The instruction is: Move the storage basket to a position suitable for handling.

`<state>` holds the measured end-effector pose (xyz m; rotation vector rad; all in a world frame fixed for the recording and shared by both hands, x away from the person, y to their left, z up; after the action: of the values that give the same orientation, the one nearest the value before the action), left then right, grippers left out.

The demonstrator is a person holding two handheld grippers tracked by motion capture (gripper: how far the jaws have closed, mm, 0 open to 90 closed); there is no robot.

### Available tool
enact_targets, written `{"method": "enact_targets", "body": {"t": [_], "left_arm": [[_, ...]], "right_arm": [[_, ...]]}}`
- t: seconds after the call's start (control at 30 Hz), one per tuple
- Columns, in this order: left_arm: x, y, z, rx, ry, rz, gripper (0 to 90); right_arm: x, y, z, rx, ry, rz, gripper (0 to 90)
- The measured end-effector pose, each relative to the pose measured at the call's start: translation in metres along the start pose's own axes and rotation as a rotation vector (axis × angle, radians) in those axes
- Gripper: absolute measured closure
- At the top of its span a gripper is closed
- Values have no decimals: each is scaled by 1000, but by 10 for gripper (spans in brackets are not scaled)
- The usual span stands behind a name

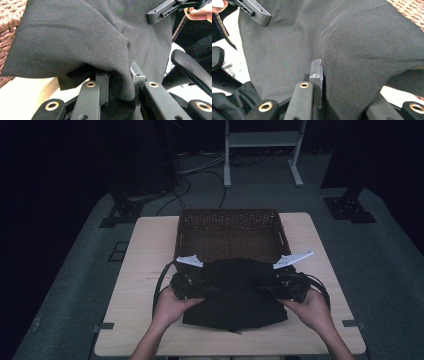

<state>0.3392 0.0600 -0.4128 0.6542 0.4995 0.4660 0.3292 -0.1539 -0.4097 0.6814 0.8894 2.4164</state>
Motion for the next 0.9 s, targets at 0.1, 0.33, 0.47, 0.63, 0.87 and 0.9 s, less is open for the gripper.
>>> {"method": "enact_targets", "body": {"t": [0.1, 0.33, 0.47, 0.63, 0.87, 0.9], "left_arm": [[-1, 4, 4, 5, -12, 2, 748], [-3, 11, 17, 3, -27, 11, 748], [-4, 14, 23, -2, -29, 12, 747], [-3, 18, 32, 0, -39, 17, 748], [-4, 26, 43, 2, -59, 30, 747], [-3, 28, 47, -2, -61, 32, 748]], "right_arm": [[1, 3, 3, -6, 3, 0, 751], [1, 12, 12, -22, 7, -3, 751], [1, 16, 16, -29, 9, -5, 751], [1, 21, 23, -36, 14, -10, 751], [0, 29, 34, -52, 16, -7, 751], [0, 30, 37, -57, 18, -4, 751]]}}
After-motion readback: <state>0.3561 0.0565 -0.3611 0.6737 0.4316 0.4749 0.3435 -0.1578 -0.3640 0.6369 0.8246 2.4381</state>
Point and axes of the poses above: each handheld gripper's, and its own axes: y roughly backward along the jaws, z roughly out of its top, x roughly to its left, the point moved 7 cm from there along -y, roughly forward along the jaws, and after that the axes turned 7 degrees about z, right-handed, at the moved point
